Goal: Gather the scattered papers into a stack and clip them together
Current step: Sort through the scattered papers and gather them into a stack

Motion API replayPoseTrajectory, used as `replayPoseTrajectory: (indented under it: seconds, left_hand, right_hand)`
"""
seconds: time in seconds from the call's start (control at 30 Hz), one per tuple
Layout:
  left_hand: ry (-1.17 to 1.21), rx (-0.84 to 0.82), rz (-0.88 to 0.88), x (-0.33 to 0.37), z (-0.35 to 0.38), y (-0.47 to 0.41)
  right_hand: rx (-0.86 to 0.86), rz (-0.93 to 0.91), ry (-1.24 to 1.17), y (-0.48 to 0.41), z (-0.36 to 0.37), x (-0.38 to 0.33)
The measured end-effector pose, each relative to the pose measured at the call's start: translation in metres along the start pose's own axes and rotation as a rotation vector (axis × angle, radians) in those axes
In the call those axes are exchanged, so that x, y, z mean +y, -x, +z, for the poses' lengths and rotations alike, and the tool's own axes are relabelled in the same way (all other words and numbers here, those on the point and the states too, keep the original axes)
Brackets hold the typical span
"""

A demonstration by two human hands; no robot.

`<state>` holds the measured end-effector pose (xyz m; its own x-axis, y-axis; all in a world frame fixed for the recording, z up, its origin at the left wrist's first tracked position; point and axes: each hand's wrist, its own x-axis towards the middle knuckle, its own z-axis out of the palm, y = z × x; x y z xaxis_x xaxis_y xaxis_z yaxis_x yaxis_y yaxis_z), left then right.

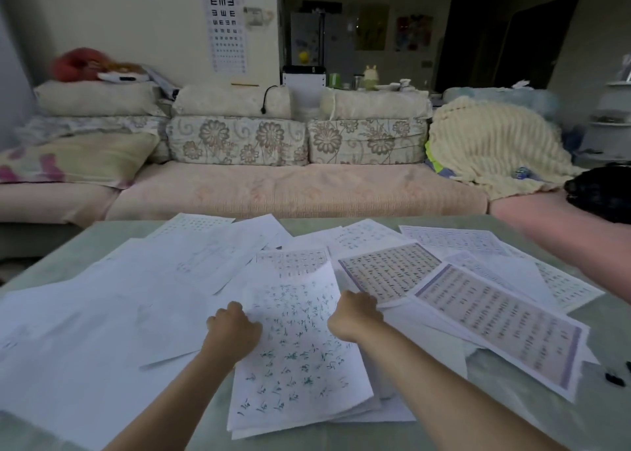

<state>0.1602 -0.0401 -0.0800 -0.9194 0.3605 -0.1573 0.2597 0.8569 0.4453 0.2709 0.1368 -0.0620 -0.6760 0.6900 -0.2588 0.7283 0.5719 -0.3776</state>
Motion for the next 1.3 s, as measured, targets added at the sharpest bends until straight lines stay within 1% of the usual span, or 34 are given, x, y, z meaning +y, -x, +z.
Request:
replayPoseTrajectory:
  seconds: [0.07, 0.13, 0.17, 0.23, 0.27, 0.4, 0.6, 0.77, 0.9, 0.97, 1.03, 1.17, 1.23, 1.3]
  left_hand:
    - [0.088, 0.003, -0.023, 0.000, -0.003, -0.002]
    - [0.186, -0.030, -0.034, -0.002, -0.006, -0.004]
    - [0.262, -0.060, -0.045, -0.004, -0.007, -0.005]
    - [0.412, -0.117, -0.068, -0.006, -0.005, -0.007]
    - [0.442, -0.135, -0.070, -0.006, -0.005, -0.006]
    - [0.375, -0.121, -0.019, -0.001, -0.002, -0.004]
    - [0.357, -0.104, 0.006, 0.003, 0.002, -0.002]
    - [0.436, -0.105, -0.012, 0.002, 0.003, -0.004]
    - [0.441, -0.118, 0.018, 0.003, 0.003, -0.001]
    - [0.447, -0.118, 0.032, 0.007, 0.001, 0.003]
    - [0.546, -0.092, 0.055, 0.013, -0.004, 0.006]
    - [0.961, -0.061, 0.161, 0.032, -0.025, 0.015]
    - [1.081, 0.039, 0.250, 0.046, -0.038, 0.024]
    - [1.137, 0.156, 0.346, 0.059, -0.050, 0.036]
  right_hand:
    - [0.003, 0.050, 0.057, -0.003, 0.002, -0.003]
    - [-0.006, 0.087, 0.013, -0.006, -0.001, -0.004]
    - [0.006, 0.111, -0.076, -0.009, -0.001, -0.001]
    - [0.009, 0.184, -0.329, -0.011, -0.003, 0.003]
    - [0.003, 0.194, -0.415, -0.012, -0.005, 0.006]
    - [-0.086, 0.165, -0.470, -0.008, -0.010, 0.013]
    - [-0.022, 0.104, -0.358, -0.012, -0.008, 0.021]
    - [-0.083, 0.057, -0.452, -0.009, -0.010, 0.028]
    - [0.016, 0.034, -0.525, -0.010, -0.022, 0.035]
    - [0.069, -0.031, -0.596, -0.005, -0.034, 0.036]
    - [0.107, -0.138, -0.674, 0.004, -0.048, 0.036]
    - [0.193, -0.365, -0.837, 0.023, -0.069, 0.035]
    - [0.237, -0.453, -0.888, 0.027, -0.074, 0.032]
    - [0.282, -0.517, -0.919, 0.031, -0.078, 0.028]
